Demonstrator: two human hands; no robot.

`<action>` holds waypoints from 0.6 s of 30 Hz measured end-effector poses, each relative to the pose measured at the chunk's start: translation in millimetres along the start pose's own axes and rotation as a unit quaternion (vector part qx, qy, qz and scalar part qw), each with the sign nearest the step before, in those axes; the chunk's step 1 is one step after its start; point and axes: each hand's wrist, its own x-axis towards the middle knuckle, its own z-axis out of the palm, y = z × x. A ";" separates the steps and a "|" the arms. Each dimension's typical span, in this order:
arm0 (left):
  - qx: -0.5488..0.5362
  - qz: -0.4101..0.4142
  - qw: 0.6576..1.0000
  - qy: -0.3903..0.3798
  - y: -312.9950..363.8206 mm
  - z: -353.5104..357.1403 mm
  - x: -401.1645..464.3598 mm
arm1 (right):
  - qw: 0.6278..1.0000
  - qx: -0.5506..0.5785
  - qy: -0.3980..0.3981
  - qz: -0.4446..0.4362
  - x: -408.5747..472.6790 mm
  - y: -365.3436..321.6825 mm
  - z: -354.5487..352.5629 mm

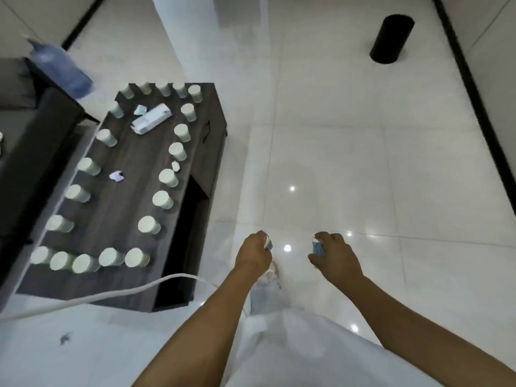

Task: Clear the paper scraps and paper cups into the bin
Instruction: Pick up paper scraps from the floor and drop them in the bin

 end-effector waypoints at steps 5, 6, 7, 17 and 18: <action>0.025 0.067 0.997 -0.032 87.3 -7.0 116.8 | 0.997 0.035 0.058 0.022 99.6 4.7 -72.0; 0.027 0.078 0.996 -0.035 106.4 -10.2 141.0 | 0.997 0.038 0.066 0.028 121.5 4.6 -87.6; 0.030 0.090 0.995 -0.037 125.4 -14.8 163.8 | 0.996 0.039 0.071 0.037 142.6 4.0 -103.3; 0.094 0.176 0.978 -0.063 291.0 -58.0 352.6 | 0.987 0.074 0.092 0.105 301.1 14.1 -240.6; 0.106 0.184 0.975 -0.068 309.2 -56.0 368.9 | 0.986 0.076 0.095 0.113 315.8 21.8 -253.7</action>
